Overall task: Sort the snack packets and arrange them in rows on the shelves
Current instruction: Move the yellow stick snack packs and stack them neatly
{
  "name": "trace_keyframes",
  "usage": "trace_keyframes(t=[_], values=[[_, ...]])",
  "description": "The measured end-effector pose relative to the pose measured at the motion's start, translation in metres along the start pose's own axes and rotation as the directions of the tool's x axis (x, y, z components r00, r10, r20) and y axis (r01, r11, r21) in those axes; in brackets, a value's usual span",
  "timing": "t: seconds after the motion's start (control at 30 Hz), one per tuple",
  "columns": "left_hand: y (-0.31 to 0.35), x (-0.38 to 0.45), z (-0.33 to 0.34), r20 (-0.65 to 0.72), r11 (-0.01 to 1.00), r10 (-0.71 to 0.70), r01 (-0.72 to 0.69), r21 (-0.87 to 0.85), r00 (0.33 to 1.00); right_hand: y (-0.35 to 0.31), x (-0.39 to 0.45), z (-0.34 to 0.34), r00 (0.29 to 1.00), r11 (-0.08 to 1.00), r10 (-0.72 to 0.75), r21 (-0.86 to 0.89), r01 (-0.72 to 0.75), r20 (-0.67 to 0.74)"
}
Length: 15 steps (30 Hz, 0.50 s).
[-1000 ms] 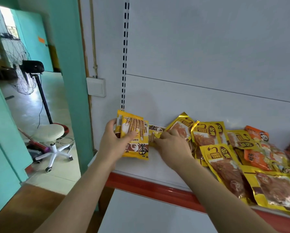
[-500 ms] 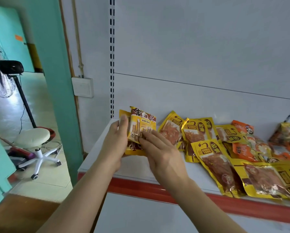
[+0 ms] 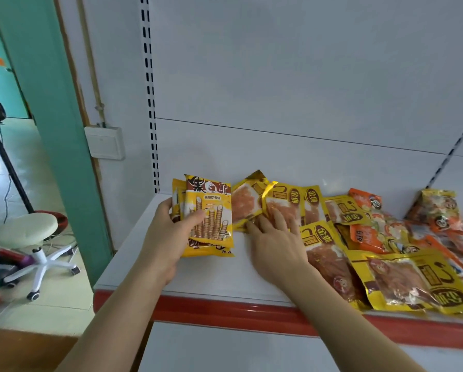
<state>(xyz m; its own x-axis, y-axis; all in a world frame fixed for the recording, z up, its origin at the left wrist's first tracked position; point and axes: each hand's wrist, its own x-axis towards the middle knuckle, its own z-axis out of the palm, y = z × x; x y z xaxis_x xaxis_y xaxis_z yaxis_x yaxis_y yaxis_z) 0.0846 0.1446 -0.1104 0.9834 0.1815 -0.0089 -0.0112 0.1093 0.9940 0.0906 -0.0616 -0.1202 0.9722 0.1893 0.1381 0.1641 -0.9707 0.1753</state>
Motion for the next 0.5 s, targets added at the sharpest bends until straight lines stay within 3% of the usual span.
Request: trace_keyframes(t=[0.17, 0.33, 0.5], values=[[-0.004, 0.002, 0.0, -0.007, 1.0, -0.013, 0.013, 0.013, 1.0, 0.009, 0.015, 0.0, 0.995, 0.995, 0.101, 0.002, -0.101, 0.019], [-0.005, 0.002, 0.008, -0.004, 1.0, -0.015, 0.015, 0.011, 1.0, 0.032, 0.024, -0.005, 0.99, 0.984, 0.134, -0.124, -0.129, 0.033], [-0.005, 0.0, 0.014, -0.001, 1.0, -0.025, 0.025, -0.001, 1.0, 0.036, 0.034, -0.004, 0.997, 0.989, 0.081, -0.127, -0.082, -0.009]])
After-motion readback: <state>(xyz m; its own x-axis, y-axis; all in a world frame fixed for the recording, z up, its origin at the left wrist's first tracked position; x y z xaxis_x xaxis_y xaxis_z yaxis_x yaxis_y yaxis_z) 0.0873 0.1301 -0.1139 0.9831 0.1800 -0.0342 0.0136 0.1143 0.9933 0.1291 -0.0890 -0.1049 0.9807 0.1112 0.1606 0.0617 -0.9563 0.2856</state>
